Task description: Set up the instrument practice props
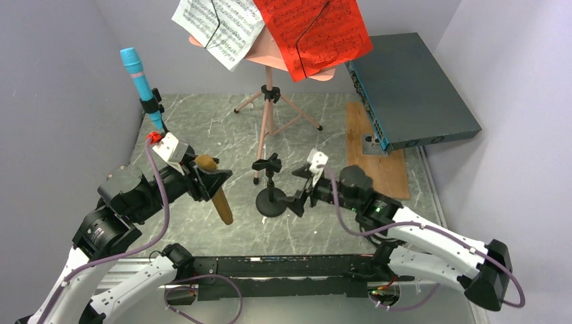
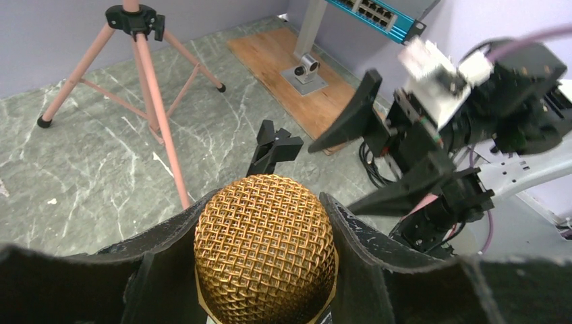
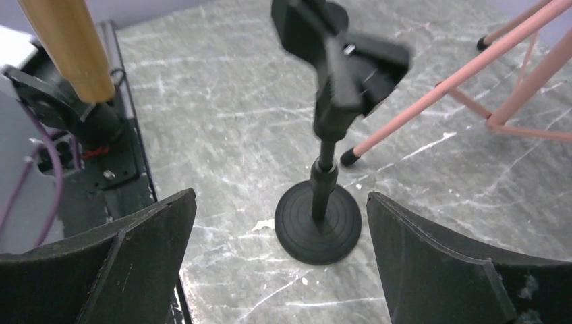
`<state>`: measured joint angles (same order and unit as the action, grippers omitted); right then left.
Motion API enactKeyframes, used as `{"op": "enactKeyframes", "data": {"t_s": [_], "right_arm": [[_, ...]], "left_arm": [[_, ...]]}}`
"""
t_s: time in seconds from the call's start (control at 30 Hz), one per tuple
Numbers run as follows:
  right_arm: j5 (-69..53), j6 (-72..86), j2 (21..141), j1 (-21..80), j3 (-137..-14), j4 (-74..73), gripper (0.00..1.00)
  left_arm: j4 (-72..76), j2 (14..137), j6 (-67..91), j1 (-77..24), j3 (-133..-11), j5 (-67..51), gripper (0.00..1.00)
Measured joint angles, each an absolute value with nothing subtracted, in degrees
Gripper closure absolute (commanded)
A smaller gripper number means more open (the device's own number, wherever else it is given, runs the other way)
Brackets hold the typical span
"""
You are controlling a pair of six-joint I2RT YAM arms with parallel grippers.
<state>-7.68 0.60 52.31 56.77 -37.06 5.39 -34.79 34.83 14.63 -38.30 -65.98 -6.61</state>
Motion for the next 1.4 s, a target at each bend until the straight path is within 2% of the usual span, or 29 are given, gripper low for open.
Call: {"op": "enactKeyframes", "data": {"t_s": [0.23,0.5,0.67,0.87,1.03,1.17,1.37,1.4], "right_arm": [[-28.5,3.2,53.8,41.2,-45.8,4.8,0.01],[-46.3,1.4,65.2,36.6,-54.9,8.3,0.01],[-50.3,-2.3,71.1,36.3,-56.5,8.2,0.02],[-51.7,-5.2,74.5,36.3,-56.9,8.7,0.11],[-52.9,-6.5,78.0,36.3,-58.5,8.7,0.13],[-53.2,-6.7,78.8,36.3,-58.5,8.7,0.29],[-54.1,-7.4,79.3,36.3,-59.2,8.8,0.68],[-54.1,-7.3,79.3,36.3,-59.2,8.9,0.77]], "left_arm": [[-33.1,34.7,14.7,-38.3,-65.9,-11.3,1.0],[-31.0,34.5,15.6,-38.3,-64.8,-17.2,1.0],[-29.8,34.8,15.5,-38.3,-64.8,-21.4,1.0],[-29.6,35.8,15.2,-38.3,-64.8,-25.1,1.0],[-29.3,36.0,15.3,-38.3,-64.8,-26.7,1.0],[-28.5,36.6,15.1,-38.3,-64.8,-27.2,1.0],[-29.0,41.6,12.7,-38.3,-67.3,-27.1,1.0],[-29.0,42.1,12.4,-38.3,-67.4,-26.9,1.0]]}}
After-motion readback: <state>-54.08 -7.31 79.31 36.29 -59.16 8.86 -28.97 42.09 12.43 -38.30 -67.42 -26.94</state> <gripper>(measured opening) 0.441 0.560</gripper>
